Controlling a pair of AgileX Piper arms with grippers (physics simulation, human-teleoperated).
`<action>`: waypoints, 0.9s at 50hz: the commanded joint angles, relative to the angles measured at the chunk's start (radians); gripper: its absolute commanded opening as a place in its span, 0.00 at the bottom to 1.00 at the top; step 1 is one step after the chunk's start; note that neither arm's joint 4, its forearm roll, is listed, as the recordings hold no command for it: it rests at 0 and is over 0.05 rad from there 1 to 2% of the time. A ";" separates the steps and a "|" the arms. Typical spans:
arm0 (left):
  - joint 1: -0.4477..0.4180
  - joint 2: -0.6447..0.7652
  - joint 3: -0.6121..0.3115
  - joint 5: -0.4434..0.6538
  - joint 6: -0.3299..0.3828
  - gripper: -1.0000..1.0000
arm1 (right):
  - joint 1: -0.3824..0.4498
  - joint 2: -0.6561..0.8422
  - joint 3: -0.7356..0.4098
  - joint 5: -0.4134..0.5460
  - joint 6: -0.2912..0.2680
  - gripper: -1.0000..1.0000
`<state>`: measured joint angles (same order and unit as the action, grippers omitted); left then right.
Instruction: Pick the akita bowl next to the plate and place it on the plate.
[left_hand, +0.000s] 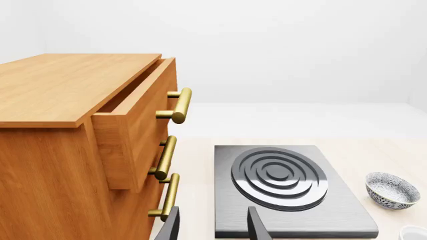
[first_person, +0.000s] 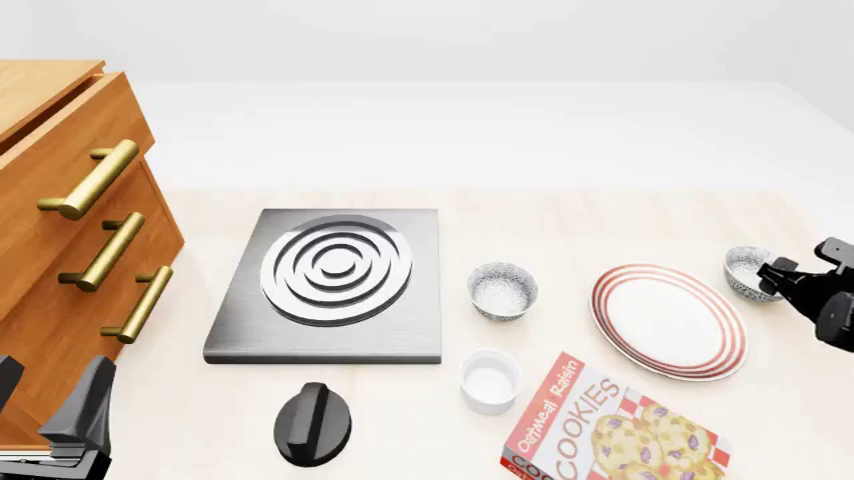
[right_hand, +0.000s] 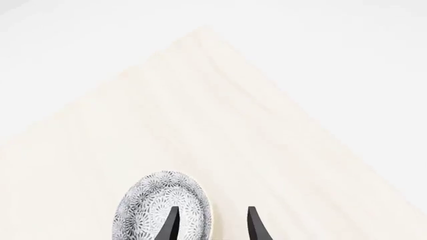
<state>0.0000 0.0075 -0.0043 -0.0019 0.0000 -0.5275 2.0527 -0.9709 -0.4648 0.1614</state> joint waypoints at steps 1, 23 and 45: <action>0.000 0.000 0.000 0.000 0.000 1.00 | 0.000 0.015 0.001 -0.006 0.002 1.00; 0.000 0.000 0.000 0.000 0.000 1.00 | 0.005 0.030 0.003 -0.013 0.000 1.00; 0.000 0.000 0.000 0.000 0.000 1.00 | 0.004 0.068 -0.005 -0.020 -0.010 0.00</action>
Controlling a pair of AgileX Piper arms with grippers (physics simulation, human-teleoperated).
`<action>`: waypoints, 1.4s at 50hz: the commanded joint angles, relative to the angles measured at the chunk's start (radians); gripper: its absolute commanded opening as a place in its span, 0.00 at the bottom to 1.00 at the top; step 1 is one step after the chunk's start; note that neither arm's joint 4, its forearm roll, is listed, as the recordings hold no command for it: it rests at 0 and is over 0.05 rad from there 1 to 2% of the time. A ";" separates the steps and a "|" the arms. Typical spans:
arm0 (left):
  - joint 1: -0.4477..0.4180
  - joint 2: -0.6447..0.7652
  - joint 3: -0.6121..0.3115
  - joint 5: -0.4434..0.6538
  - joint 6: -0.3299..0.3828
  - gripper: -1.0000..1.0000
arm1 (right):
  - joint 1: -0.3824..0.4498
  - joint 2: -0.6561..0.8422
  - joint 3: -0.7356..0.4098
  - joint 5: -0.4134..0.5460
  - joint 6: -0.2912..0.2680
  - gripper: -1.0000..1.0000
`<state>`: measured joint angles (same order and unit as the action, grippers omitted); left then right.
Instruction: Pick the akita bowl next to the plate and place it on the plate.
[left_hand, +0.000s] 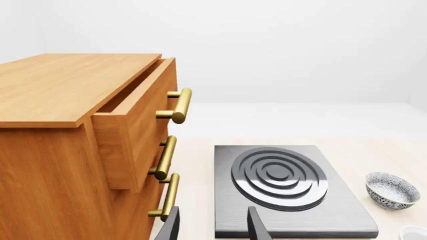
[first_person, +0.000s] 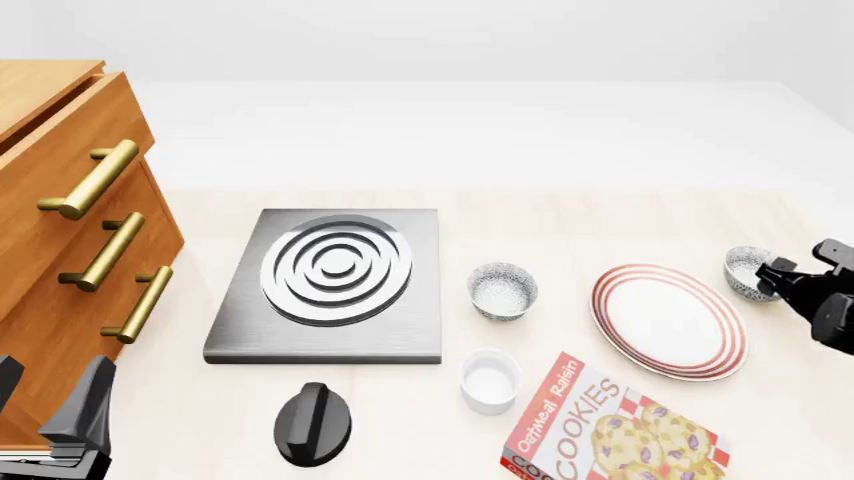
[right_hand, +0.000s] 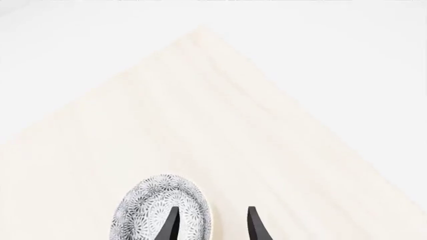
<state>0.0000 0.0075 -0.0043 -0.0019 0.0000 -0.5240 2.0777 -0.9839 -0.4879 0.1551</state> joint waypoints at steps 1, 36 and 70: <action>0.000 0.000 0.000 0.000 0.000 1.00 | 0.001 0.043 0.005 0.006 -0.003 0.00; 0.000 0.000 0.000 0.000 0.000 1.00 | 0.020 -0.059 0.023 0.057 0.052 0.00; 0.000 0.000 0.000 0.000 0.000 1.00 | 0.025 -0.165 0.027 0.121 0.110 0.00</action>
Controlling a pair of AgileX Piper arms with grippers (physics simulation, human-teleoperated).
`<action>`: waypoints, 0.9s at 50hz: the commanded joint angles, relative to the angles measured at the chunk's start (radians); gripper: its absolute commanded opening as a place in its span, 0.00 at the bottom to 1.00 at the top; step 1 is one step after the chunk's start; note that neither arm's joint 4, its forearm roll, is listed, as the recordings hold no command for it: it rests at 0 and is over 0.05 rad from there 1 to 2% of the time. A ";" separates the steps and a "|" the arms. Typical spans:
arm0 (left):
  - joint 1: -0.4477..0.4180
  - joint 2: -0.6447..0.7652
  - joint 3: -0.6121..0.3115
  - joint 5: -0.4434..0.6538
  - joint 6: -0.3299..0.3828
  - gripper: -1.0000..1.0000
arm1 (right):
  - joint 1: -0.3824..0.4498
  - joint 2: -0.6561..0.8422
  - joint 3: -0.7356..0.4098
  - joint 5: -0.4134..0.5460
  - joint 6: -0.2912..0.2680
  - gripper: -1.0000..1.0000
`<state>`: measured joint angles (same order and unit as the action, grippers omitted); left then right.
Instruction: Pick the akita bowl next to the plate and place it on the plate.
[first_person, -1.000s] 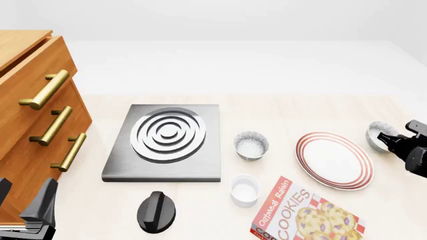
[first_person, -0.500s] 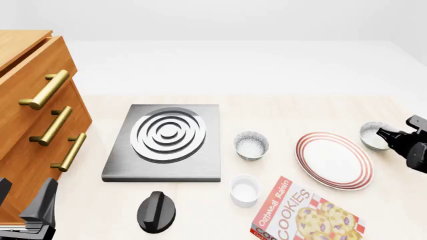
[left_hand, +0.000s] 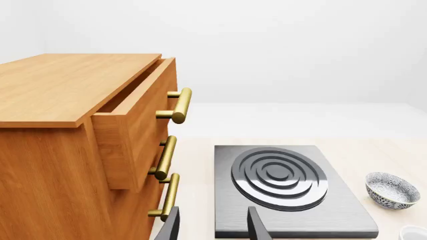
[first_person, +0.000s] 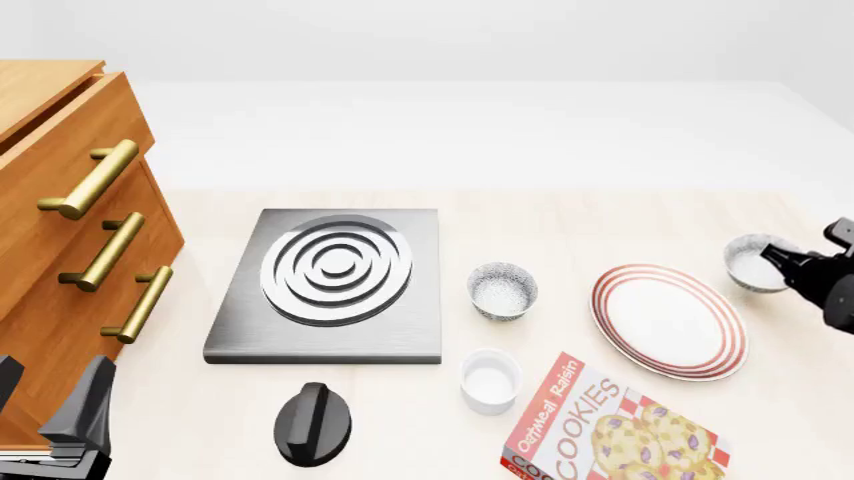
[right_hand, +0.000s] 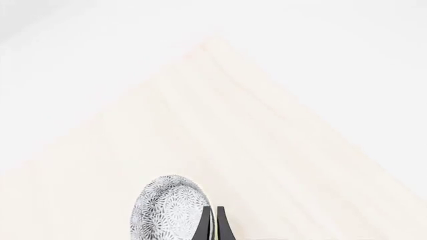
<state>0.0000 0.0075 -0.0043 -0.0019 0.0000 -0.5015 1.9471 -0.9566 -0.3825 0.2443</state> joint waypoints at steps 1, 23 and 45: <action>0.000 0.000 0.000 0.000 0.000 1.00 | 0.003 -0.036 0.000 0.017 0.021 0.00; 0.000 0.000 0.000 0.000 0.000 1.00 | 0.029 -0.125 0.042 0.031 0.048 0.00; 0.000 0.000 0.000 0.000 0.000 1.00 | 0.071 -0.237 0.107 0.044 0.071 0.00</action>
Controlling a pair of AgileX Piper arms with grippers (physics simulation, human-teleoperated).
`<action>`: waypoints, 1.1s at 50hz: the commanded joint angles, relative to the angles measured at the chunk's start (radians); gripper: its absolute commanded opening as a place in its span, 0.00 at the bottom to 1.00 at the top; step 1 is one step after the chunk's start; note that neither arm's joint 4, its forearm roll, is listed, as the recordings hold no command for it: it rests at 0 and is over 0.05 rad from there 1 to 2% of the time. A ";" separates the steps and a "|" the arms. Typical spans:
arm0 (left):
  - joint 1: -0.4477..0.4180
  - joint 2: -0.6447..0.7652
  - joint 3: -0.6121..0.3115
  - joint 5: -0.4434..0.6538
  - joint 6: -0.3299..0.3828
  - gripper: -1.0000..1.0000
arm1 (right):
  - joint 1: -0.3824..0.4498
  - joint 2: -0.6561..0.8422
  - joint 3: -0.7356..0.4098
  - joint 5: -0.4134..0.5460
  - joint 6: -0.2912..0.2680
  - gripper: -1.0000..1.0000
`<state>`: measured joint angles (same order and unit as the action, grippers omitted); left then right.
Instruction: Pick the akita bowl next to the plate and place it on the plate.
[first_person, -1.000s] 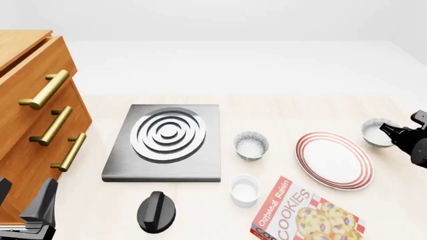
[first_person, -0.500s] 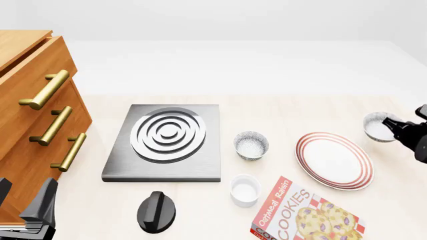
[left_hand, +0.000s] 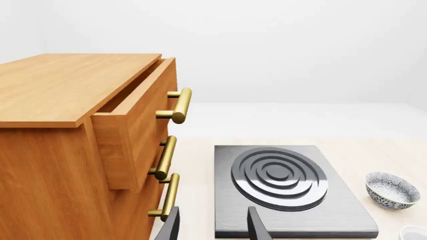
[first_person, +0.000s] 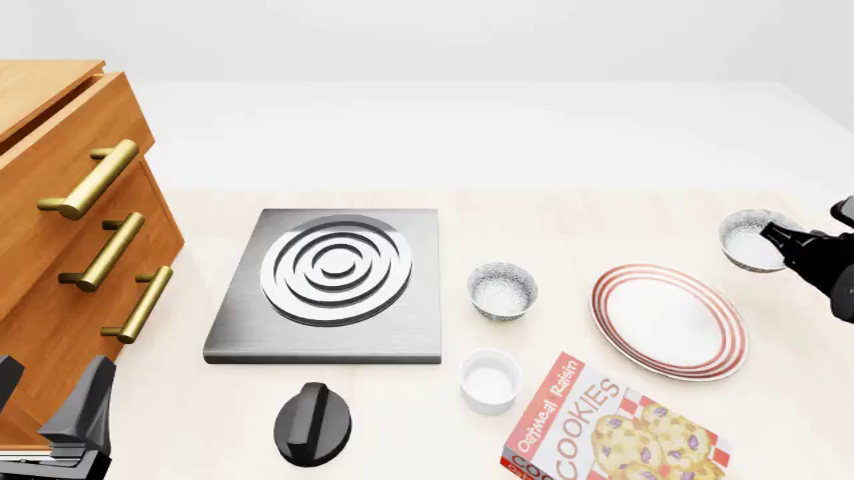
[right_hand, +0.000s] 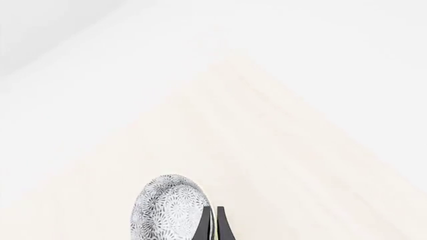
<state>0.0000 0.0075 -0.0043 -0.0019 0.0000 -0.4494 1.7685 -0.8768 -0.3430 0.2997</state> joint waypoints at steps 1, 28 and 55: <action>0.000 0.000 0.000 0.000 0.000 1.00 | 0.019 -0.063 0.030 0.006 0.016 0.00; 0.000 0.000 0.000 0.000 0.000 1.00 | 0.082 -0.256 0.157 0.027 0.044 0.00; 0.000 0.000 0.000 0.000 0.000 1.00 | 0.153 -0.432 0.287 0.043 0.065 0.00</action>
<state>0.0000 0.0075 -0.0043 -0.0019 0.0000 -0.3198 1.3984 -0.6303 -0.3021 0.3567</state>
